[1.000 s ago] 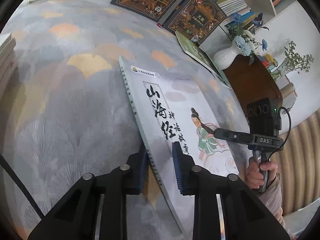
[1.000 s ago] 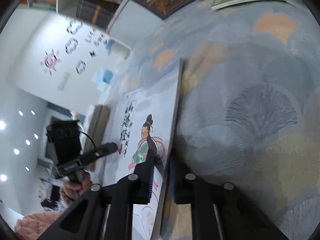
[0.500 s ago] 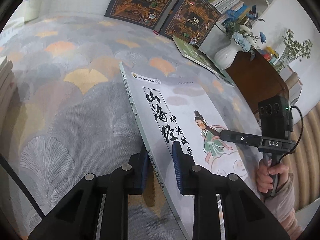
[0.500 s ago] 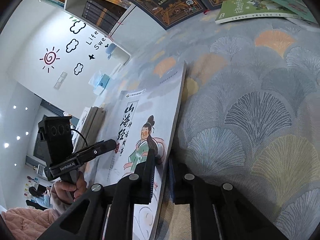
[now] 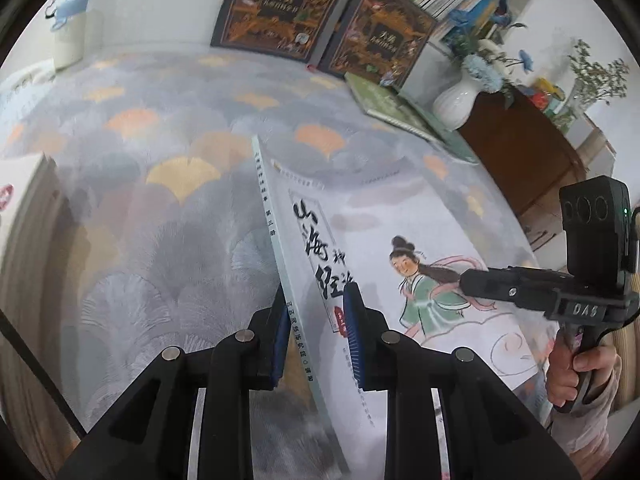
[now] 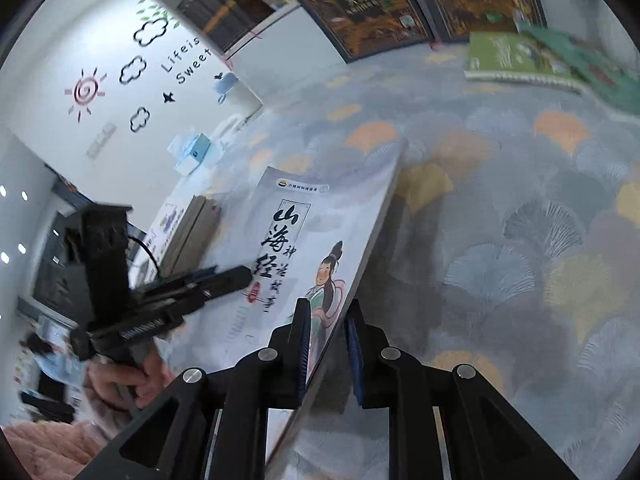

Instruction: Organize books

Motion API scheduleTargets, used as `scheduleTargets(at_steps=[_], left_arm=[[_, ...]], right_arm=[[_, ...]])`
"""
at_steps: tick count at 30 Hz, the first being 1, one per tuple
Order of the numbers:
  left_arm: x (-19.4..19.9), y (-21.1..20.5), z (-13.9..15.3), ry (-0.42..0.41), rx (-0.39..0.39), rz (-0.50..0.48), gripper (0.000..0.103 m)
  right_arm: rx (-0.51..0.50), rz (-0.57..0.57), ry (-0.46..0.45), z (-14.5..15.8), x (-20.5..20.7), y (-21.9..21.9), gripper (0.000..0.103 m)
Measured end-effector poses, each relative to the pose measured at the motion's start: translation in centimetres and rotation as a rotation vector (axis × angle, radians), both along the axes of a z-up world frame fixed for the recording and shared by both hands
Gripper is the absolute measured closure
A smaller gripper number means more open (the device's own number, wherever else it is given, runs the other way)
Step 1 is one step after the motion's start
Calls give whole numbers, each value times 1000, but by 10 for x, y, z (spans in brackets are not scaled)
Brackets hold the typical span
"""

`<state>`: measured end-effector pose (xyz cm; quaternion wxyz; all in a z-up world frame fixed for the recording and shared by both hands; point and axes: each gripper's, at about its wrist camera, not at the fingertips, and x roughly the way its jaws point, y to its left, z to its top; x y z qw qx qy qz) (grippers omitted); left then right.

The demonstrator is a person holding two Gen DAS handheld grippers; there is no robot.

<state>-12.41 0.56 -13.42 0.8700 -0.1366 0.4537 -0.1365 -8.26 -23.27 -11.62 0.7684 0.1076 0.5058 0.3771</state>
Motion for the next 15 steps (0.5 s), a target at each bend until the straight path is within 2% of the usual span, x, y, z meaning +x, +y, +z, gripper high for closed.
scheduleTargets(at_steps=[9, 15], left_arm=[[-22, 19, 39, -80, -12, -8, 80], [-32, 41, 65, -137, -13, 0, 77]], right_arm=[[19, 31, -14, 26, -24, 15, 85], [1, 71, -79, 56, -41, 43, 85]])
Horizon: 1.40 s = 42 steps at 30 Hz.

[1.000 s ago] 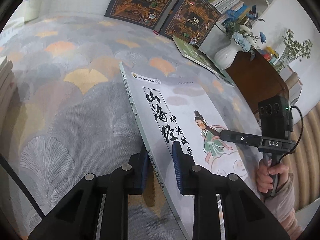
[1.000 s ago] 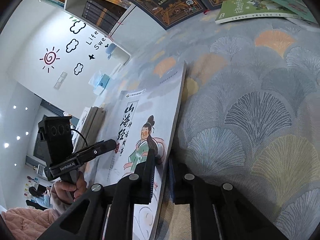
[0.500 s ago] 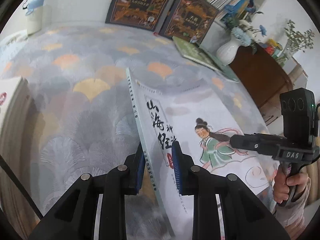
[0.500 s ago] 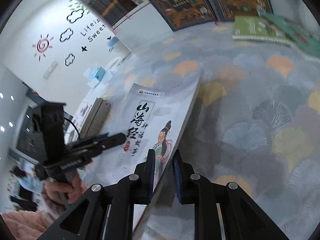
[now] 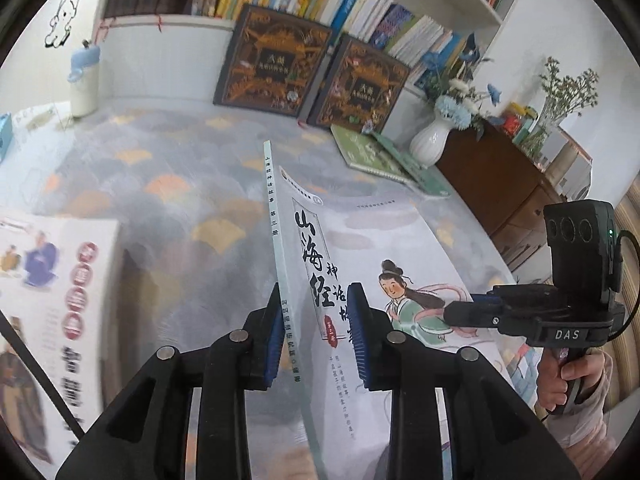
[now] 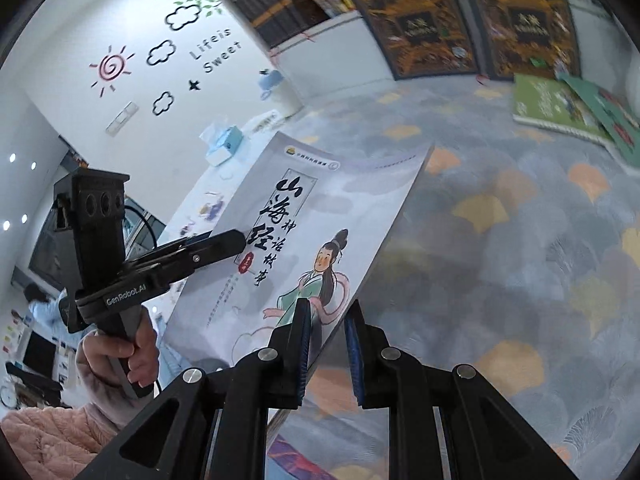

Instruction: Organize books

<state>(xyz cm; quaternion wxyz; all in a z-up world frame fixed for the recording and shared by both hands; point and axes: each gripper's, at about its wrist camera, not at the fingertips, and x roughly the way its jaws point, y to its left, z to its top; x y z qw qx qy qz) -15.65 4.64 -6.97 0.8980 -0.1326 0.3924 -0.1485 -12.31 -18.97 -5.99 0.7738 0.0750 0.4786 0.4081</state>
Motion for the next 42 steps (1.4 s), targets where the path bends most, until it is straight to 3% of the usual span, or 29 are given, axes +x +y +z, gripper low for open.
scheduleTargets(at_steps=[12, 20, 26, 32, 42], left_arm=[[-23, 62, 31, -51, 1, 46, 77], [-31, 119, 54, -56, -38, 22, 75], [-41, 158, 65, -74, 4, 65, 74], [-51, 200, 54, -58, 9, 112, 72], [-45, 241, 7, 24, -39, 128, 72]], right_arm=[[13, 65, -106, 46, -23, 63, 85], [36, 121, -121, 63, -26, 116, 85], [65, 183, -124, 71, -26, 163, 85], [85, 255, -80, 57, -25, 214, 85], [60, 289, 46, 2, -21, 261, 85]])
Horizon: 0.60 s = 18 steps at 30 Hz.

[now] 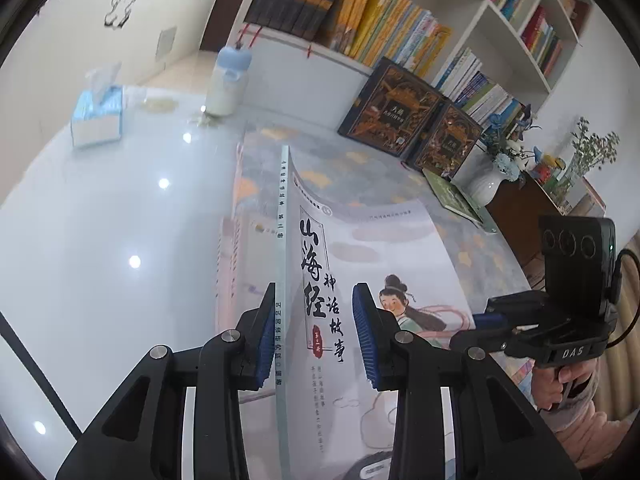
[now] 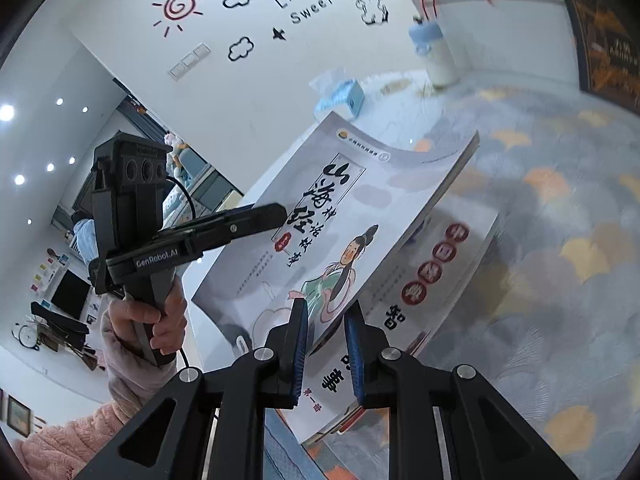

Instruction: Organize books

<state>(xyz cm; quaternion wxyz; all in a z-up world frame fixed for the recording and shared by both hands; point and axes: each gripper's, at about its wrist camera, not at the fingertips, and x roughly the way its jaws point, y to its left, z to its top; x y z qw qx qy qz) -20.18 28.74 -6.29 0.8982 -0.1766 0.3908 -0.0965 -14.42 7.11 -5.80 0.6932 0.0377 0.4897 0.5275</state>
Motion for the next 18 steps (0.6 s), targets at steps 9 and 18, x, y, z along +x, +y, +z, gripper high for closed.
scheduleTargets(at_steps=[9, 18], left_arm=[[1, -3, -21, 38, 27, 1, 72], [3, -2, -26, 58, 64, 28, 70]], right_arm=[[-30, -11, 44, -23, 9, 1, 85], [-36, -39, 88, -39, 17, 1, 85]])
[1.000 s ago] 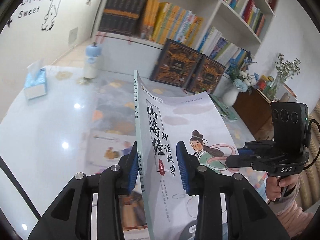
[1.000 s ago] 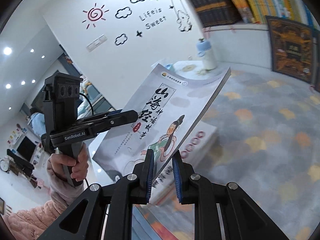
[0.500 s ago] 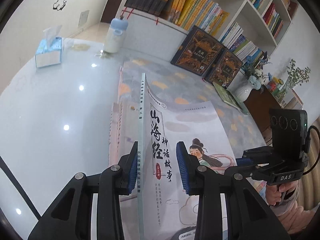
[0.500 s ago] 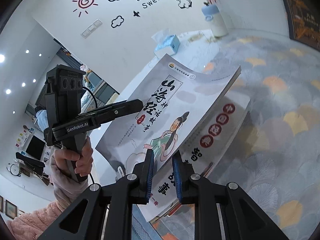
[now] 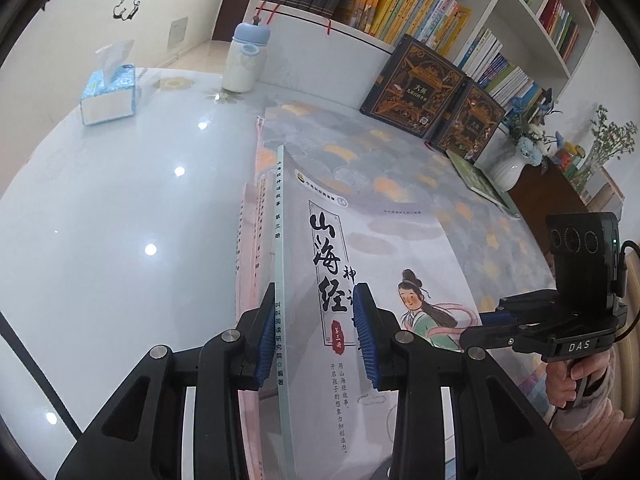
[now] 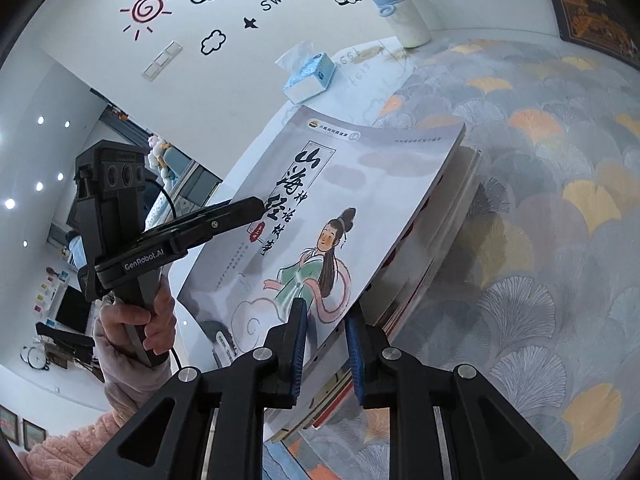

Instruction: Organize books

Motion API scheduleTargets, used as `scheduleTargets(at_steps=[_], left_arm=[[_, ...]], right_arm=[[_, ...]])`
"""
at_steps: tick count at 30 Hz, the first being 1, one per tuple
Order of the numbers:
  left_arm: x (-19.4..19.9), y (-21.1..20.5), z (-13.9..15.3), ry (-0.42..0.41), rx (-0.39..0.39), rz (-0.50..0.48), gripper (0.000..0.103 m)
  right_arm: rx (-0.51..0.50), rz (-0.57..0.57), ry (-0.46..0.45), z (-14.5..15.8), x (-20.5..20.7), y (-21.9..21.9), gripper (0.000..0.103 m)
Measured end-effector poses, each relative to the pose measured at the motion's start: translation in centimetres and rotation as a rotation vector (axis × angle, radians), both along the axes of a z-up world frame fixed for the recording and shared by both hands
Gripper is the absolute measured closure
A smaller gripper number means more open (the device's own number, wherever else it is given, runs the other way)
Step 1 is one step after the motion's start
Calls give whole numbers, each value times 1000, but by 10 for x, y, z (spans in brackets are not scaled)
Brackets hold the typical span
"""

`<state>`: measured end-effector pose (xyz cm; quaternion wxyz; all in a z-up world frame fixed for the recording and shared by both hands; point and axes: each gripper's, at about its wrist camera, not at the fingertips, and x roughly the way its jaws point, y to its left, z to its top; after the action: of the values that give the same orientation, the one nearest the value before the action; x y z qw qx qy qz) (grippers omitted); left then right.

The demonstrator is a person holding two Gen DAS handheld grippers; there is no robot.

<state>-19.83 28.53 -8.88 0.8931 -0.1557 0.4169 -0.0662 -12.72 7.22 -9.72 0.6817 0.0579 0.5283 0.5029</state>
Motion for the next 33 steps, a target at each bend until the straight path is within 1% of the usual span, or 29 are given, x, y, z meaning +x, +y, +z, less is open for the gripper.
scheduleTargets(at_steps=[3, 7, 9, 10, 12, 13, 15, 17, 18, 19, 22, 24, 26, 29, 30, 31, 33], left_arm=[[0, -1, 1, 0, 22, 16, 70], [0, -5, 4, 8, 78, 32, 69], [-1, -3, 6, 11, 108, 58, 69], [-3, -1, 8, 7, 123, 81, 69], [-11, 6, 17, -13, 136, 142, 69], [-14, 10, 21, -19, 144, 175, 69], [-23, 20, 34, -32, 167, 269, 69], [-33, 22, 48, -53, 184, 323, 69], [-36, 21, 54, -65, 187, 331, 68], [-40, 16, 61, -79, 190, 331, 66], [-38, -6, 74, -111, 187, 306, 64], [-27, -34, 83, -140, 174, 245, 64], [-11, -61, 86, -148, 164, 188, 64], [19, -111, 87, -150, 158, 107, 63], [33, -131, 85, -149, 140, 74, 62], [39, -144, 83, -149, 126, 55, 61], [62, -186, 71, -142, 90, -6, 61]], right_arm=[[-7, -9, -13, -1, -3, 0, 84], [-13, -18, -29, -1, -8, -4, 84], [-12, -22, -21, -1, -9, -3, 81], [-16, -19, -22, -1, -9, -3, 80], [-25, -21, -33, 2, -11, -3, 73], [-25, -24, -36, 3, -11, -3, 71], [-21, -31, -39, 3, -10, -7, 62], [-18, -55, -32, 2, -7, -14, 59], [-13, -63, -23, 2, -5, -19, 59], [-6, -69, -16, 2, -3, -23, 59], [25, -95, 17, 2, 3, -46, 59], [35, -114, 29, 2, 7, -64, 59], [40, -139, 22, 4, 10, -88, 59], [45, -215, 9, 8, 21, -143, 59], [49, -251, 11, 9, 27, -165, 59], [51, -279, 13, 10, 33, -182, 59], [43, -371, 8, 10, 50, -236, 59]])
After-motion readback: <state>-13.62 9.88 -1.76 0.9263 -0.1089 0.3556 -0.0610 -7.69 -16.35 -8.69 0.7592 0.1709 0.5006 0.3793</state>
